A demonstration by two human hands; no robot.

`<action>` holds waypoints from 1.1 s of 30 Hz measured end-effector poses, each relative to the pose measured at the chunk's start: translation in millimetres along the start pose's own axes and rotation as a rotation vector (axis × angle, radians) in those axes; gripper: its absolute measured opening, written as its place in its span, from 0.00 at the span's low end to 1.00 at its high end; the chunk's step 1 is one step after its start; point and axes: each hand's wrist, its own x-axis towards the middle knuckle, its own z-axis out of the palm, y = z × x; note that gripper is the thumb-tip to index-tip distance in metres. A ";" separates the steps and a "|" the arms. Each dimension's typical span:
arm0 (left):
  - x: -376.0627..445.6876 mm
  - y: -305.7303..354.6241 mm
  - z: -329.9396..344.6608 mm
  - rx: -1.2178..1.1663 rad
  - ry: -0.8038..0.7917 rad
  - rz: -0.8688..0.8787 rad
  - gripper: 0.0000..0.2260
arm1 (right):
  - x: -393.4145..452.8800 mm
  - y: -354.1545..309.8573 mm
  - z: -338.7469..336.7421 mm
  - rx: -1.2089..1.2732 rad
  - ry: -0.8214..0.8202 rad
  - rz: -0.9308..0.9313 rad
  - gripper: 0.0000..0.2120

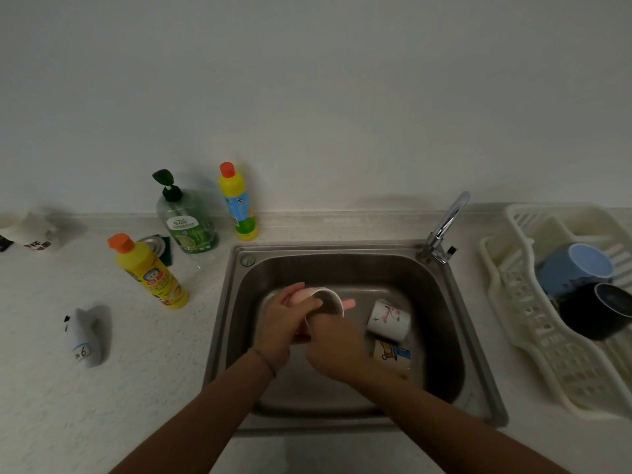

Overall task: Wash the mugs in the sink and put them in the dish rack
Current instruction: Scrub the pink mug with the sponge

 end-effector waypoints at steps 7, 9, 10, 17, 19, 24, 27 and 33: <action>1.9 1.0 -7.9 0.008 -0.016 -0.039 0.21 | -5.7 20.8 -4.1 -0.205 -0.019 -0.225 0.25; -1.5 -1.4 -2.0 0.015 0.000 -0.015 0.20 | -7.8 1.4 2.9 0.000 0.061 -0.062 0.18; -2.2 -3.2 -0.3 0.038 0.004 0.003 0.21 | -6.7 -6.6 4.8 0.100 0.075 0.047 0.14; 1.4 8.2 -18.4 0.121 -0.187 -0.134 0.18 | -7.6 23.5 -0.9 -0.287 -0.032 -0.302 0.15; -0.7 8.1 -9.4 0.054 -0.131 -0.103 0.21 | -6.4 14.5 0.2 -0.176 0.048 -0.278 0.14; -4.6 -12.7 12.9 -0.216 0.110 0.006 0.30 | 0.3 -19.6 7.6 0.226 0.203 0.118 0.10; -3.0 -15.9 -0.3 -0.186 0.090 -0.017 0.27 | -3.5 -17.8 1.2 0.236 -0.017 0.064 0.14; -0.5 -21.6 -7.7 -0.103 0.074 -0.009 0.25 | -2.0 3.8 -6.5 -0.168 -0.175 -0.126 0.19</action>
